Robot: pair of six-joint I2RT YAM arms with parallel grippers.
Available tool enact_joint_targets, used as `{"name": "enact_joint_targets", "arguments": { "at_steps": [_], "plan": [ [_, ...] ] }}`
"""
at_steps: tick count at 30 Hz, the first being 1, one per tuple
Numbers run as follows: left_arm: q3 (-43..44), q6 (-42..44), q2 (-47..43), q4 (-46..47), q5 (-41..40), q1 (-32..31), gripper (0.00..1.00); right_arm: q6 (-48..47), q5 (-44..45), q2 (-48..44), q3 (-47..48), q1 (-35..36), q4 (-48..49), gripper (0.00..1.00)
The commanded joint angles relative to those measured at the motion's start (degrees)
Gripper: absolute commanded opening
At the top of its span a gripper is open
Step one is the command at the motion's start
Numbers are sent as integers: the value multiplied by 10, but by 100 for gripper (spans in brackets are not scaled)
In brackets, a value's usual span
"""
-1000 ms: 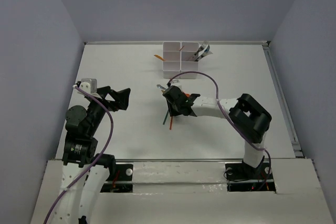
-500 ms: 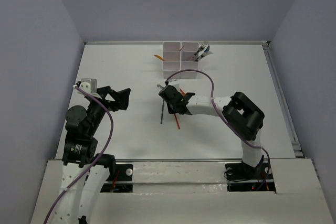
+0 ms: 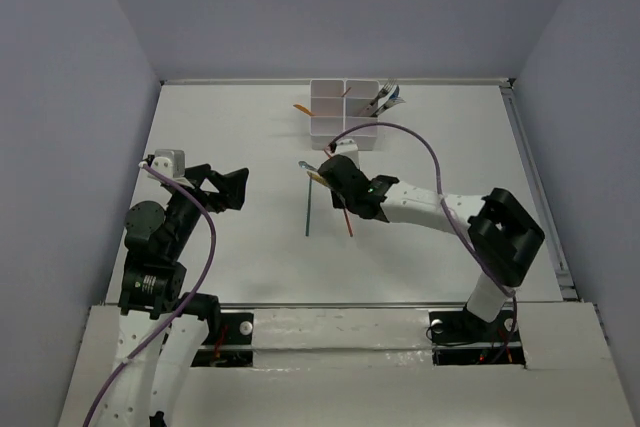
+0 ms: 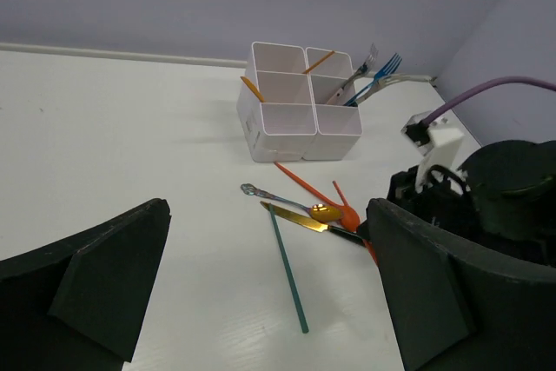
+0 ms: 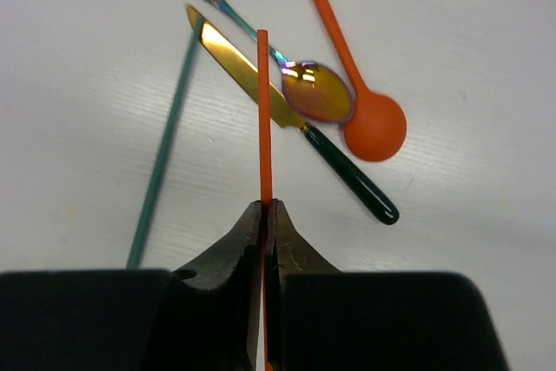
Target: Sort the eating utensils into containers
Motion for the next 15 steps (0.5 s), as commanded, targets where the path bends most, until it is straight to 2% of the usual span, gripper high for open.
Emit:
{"name": "enact_joint_targets", "arguments": {
  "at_steps": [1,2,5,7,11,15],
  "plan": [
    [-2,0,-2,26,12,5,99,-77,18,-102,-29,-14,166,0],
    [-2,0,-2,26,12,5,99,-92,15,-114,-35,-24,236,0],
    [-2,1,-4,24,13,5,99,-147,1,-142,-36,-56,355,0],
    [-1,1,-4,25,14,5,99,-174,-23,-139,-19,-77,396,0],
    [-1,2,-5,24,18,5,99,-214,-64,-75,64,-130,488,0],
    [0,3,-4,24,20,5,99,-260,-86,5,139,-152,565,0]
  ]
}}
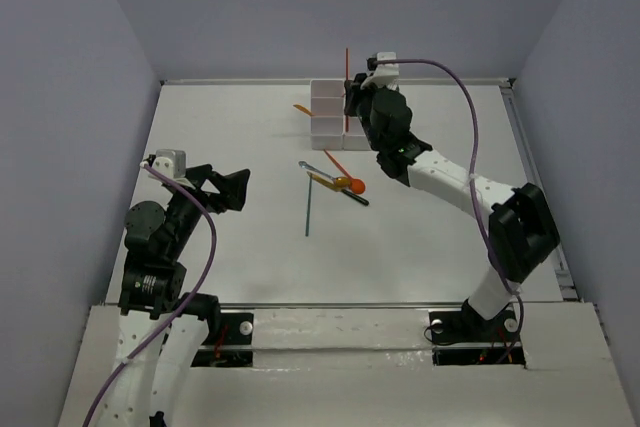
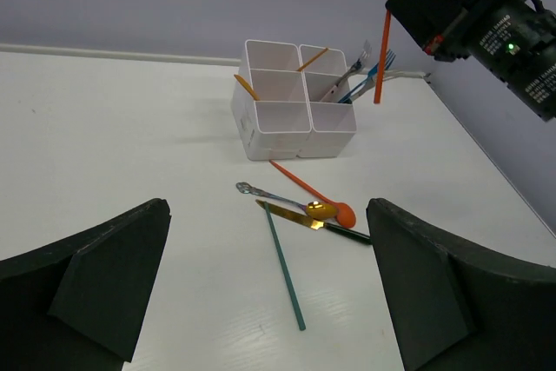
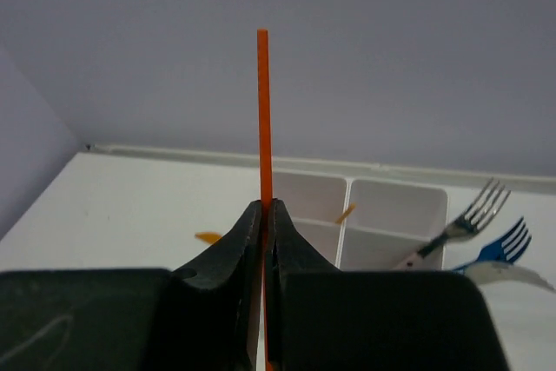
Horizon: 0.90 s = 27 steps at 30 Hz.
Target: Sort the eating utensils into containers
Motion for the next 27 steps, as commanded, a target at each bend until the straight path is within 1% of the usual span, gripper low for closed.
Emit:
{"name": "enact_joint_targets", "arguments": {
  "at_steps": [1,3,4,5,6,8,9,10,11,13,14,18,22,27],
  "plan": [
    [0,4,-4,24,11,5,99,-72,-36,80,95,-18,157,0],
    [0,4,-3,26,10,5,99,-72,-38,137,130,-25,191,0],
    [0,4,-1,25,8,5,99,-89,-41,157,172,-35,198,0],
    [0,4,0,25,8,5,99,-88,-43,177,195,-45,199,0],
    [0,4,2,24,8,5,99,-89,-43,217,217,-45,202,0],
    [0,4,5,25,8,5,99,-92,-47,252,275,-61,211,0],
    [0,5,8,25,7,5,99,-91,-47,288,316,-72,214,0],
    [0,4,8,25,7,5,99,-88,-51,304,316,-72,209,0],
    [1,4,10,26,7,5,99,-85,-56,320,358,-82,199,0],
    [1,5,12,27,6,5,99,-65,-69,350,400,-93,186,0],
    [1,5,14,28,6,5,99,-56,-74,379,440,-99,167,0],
    [1,6,20,29,5,5,99,-43,-94,445,517,-114,133,0],
    [1,4,28,30,14,16,99,-42,-123,471,514,-119,141,0],
    [0,3,30,34,18,28,99,-34,-136,490,491,-119,159,0]
  ]
}}
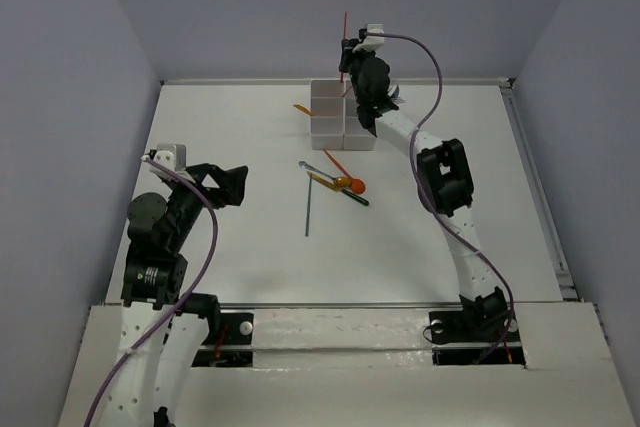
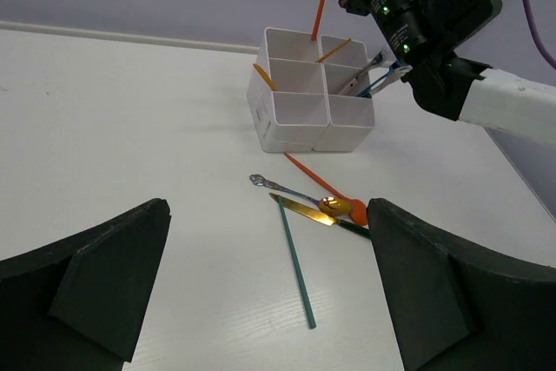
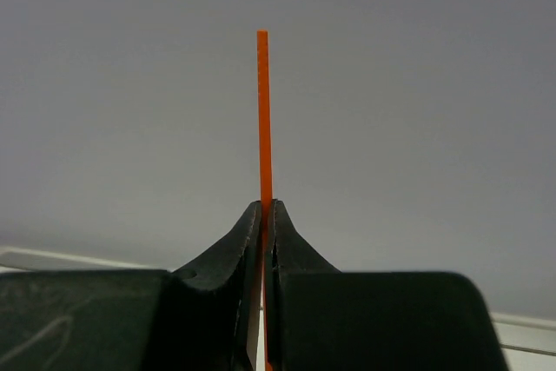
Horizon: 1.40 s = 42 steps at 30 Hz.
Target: Sort the eating utensils into containers
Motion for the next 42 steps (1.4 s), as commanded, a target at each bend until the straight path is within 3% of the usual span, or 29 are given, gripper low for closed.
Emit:
{"name": "enact_joint_targets", "arguments": {
  "at_steps": [1,8,9,11,12,14,17,28,32,35,42],
  "plan": [
    [0,4,3,33,14,7,99,10,-30,16,-2,9,35,0],
    [0,3,6,34,17,17,99,12,-38,22,-15,9,35,2],
    [0,3,6,34,18,17,99,13,-41,20,-18,9,36,15],
    [0,1,5,35,18,17,99,15,-51,12,-22,9,35,32],
    [0,2,4,35,18,17,99,16,-59,6,-28,9,33,49],
    [-1,2,2,37,18,17,99,16,-67,-6,-32,9,26,61],
    [-1,2,-1,37,17,23,99,13,-81,-51,-49,9,6,67],
    [-2,1,-15,33,5,23,99,12,-81,-283,-264,35,-56,75],
    [-3,0,-16,32,6,23,99,20,-54,-364,-293,71,-202,77],
    [-3,-1,-18,33,9,23,99,63,-17,-400,-318,107,-328,71],
    [-4,-2,-30,33,16,23,99,164,1,-428,-421,188,-497,60]
  ]
}}
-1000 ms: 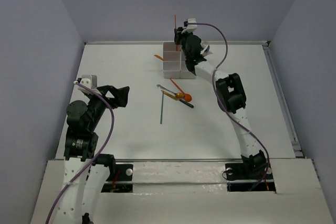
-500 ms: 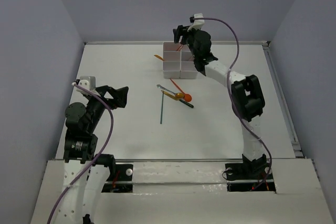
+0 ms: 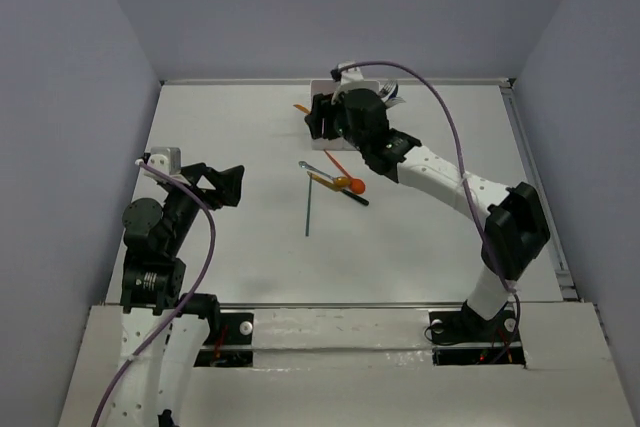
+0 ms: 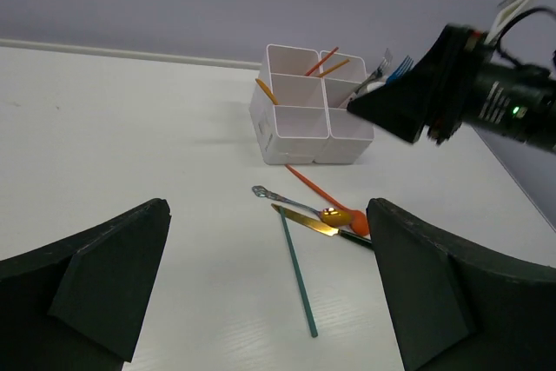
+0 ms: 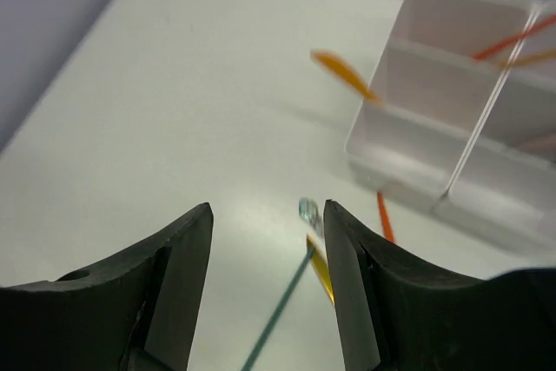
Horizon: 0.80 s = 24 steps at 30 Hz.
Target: Sort the eating utensils into containers
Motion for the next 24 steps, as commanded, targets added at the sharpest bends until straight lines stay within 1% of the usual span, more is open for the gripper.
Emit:
{"name": "enact_joint_targets", "arguments": {
  "at_steps": [1,5,10,15,20,21,22,23,24],
  "plan": [
    [-4,-2,-18,29,8,2,99,80,23,10,-57,53,-176,60],
    [-4,-1,-30,28,5,-8,99,111,33,48,-67,75,-208,60],
    [-3,1,-38,24,0,-19,99,133,38,110,-36,88,-217,66],
    [-3,1,-42,25,0,-30,99,150,49,176,3,88,-230,65],
    [-3,1,-45,24,2,-35,99,158,60,214,30,93,-240,56],
    [-2,1,-46,25,2,-35,99,158,61,219,33,93,-246,50],
    [-2,1,-45,25,3,-35,99,161,70,229,39,93,-256,48],
    [-3,1,-46,24,3,-35,99,163,75,232,40,93,-262,40],
    [-3,1,-46,25,3,-35,99,165,79,234,40,93,-268,40]
  ]
}}
